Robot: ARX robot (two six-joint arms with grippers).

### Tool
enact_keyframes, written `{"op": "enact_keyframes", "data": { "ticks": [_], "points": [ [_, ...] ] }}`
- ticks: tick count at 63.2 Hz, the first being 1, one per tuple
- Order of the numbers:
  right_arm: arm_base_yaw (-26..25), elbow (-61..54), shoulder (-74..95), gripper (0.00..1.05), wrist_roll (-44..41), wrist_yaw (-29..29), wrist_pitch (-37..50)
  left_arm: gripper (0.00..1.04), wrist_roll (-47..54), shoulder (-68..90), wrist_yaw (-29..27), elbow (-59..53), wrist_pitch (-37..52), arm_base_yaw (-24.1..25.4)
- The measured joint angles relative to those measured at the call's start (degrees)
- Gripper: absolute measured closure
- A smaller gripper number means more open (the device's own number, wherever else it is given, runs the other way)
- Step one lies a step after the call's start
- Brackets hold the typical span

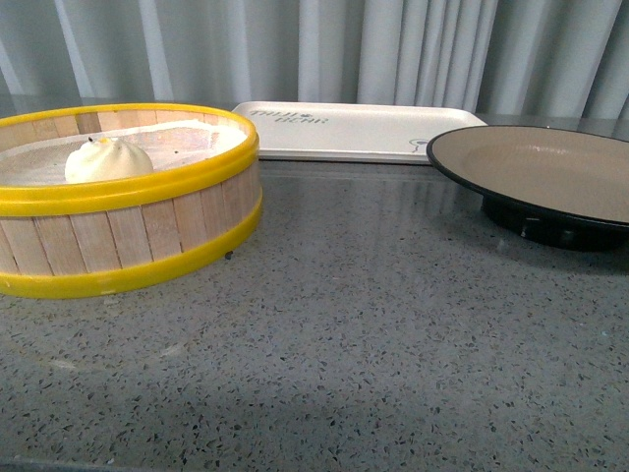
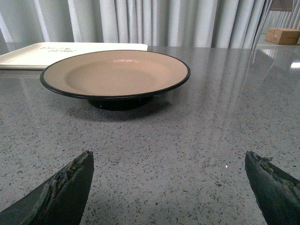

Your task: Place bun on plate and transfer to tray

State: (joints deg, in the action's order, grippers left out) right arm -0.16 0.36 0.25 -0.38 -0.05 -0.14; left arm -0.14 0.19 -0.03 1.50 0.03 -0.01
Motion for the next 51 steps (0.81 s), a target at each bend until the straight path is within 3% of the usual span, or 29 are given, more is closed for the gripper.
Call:
{"op": "enact_keyframes", "data": {
  "ticks": [50,51],
  "points": [
    [0.0,0.0,0.0,0.08,0.0,0.0,0.0,0.07,0.0,0.0,0.0,0.0,0.0,0.0],
    [0.0,0.0,0.0,0.08,0.0,0.0,0.0,0.07,0.1,1.5,2.6,0.7,-2.4,0.8]
  ]
}}
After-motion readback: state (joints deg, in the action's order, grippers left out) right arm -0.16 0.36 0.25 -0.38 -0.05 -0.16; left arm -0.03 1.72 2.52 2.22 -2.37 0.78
